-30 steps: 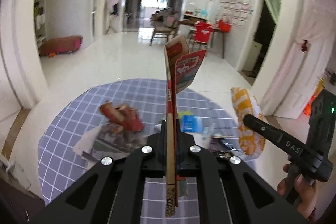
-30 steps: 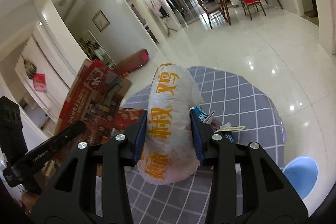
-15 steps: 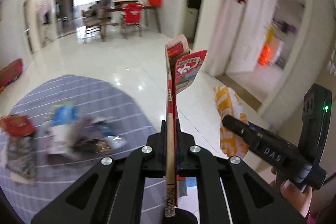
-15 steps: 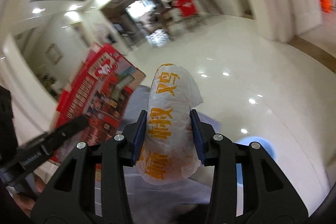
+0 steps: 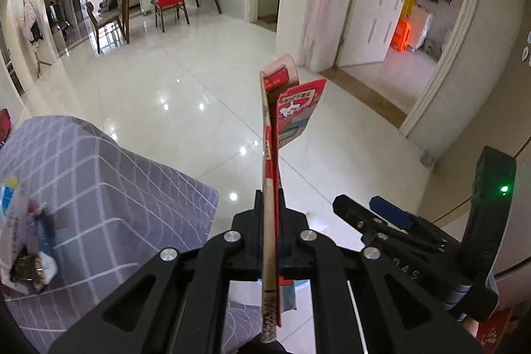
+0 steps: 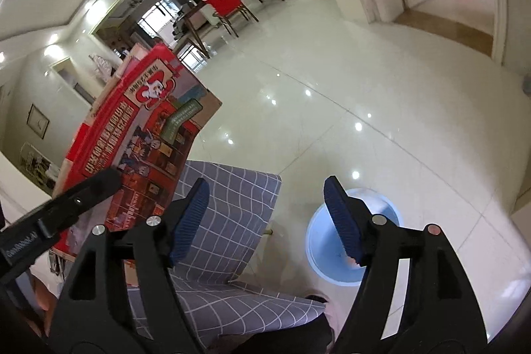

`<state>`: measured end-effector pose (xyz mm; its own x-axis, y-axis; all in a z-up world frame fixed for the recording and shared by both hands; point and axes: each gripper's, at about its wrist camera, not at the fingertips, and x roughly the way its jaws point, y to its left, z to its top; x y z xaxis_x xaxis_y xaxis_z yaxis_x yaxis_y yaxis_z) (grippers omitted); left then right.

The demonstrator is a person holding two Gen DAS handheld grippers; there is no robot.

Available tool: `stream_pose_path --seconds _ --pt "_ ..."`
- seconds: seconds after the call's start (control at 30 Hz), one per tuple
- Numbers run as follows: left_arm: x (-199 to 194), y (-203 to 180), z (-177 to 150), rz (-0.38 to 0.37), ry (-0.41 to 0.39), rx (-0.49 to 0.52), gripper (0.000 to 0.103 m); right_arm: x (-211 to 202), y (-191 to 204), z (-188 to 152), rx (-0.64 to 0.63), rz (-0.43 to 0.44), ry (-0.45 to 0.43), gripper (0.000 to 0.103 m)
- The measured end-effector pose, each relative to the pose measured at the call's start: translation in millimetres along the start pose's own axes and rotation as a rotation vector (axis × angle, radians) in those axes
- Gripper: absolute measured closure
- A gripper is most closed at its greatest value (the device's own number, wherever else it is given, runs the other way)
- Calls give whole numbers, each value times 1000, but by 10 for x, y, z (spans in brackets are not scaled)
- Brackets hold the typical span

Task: Collect trash
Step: 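Carry both items over the blue bucket and open both tools to drop them, then move both open tools back over the trash on the table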

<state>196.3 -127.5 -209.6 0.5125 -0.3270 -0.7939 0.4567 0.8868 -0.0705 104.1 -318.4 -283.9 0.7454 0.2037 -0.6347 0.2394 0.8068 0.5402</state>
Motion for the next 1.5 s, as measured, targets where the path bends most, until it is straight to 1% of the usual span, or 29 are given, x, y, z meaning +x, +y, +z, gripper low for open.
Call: stream_pose_path --seconds 0.1,0.2,0.27,0.43,0.53,0.6,0.63,0.67,0.7,0.73,0.8,0.93,1.07,1.17,1.3,1.37,1.43,1.5 --pt "124 -51 -36 -17 24 -6 97 -107 -17 -68 8 -6 -5 29" --pt "241 -104 -12 -29 43 -1 97 -218 -61 -125 7 -22 -27 27" --pt "309 -136 -29 -36 52 4 97 -290 -90 -121 10 -33 -55 26" --pt "440 -193 -70 -68 79 6 97 -529 -117 -144 24 -55 -133 25" --pt "500 -293 -14 -86 82 11 97 -644 -163 -131 45 -47 -179 24" --pt "502 -340 31 -103 80 22 93 -700 -202 -109 72 -35 -204 24" --pt "520 -367 52 -117 78 35 85 -736 -227 -98 77 -38 -216 24" --pt "537 -383 71 -116 86 44 55 -737 -245 -132 76 -43 -222 23" --pt "545 -382 76 -105 91 47 39 -765 -249 -122 76 -50 -226 23" --pt "522 -377 88 -78 77 41 18 -775 -258 -121 78 -52 -227 23" --pt "436 -333 84 -59 35 20 17 -772 -237 -137 80 -55 -222 23" --pt "331 -227 41 -45 54 -24 17 -761 -191 -168 78 -48 -202 23" --pt "105 -144 -10 -23 26 -38 17 -786 -57 -179 53 -29 -191 23" --pt "-141 -64 -52 -6 -3 -39 17 -830 71 -190 31 -12 -187 22" --pt "-499 67 -80 44 -59 -36 17 -879 312 -217 -8 14 -177 21" --pt "-694 174 -119 85 -92 -34 17 -894 468 -242 -33 32 -172 21" --pt "-855 316 -177 126 -111 -35 17 -887 664 -276 -70 53 -160 21" --pt "-963 478 -250 154 -112 -44 17 -868 837 -307 -100 73 -147 21"
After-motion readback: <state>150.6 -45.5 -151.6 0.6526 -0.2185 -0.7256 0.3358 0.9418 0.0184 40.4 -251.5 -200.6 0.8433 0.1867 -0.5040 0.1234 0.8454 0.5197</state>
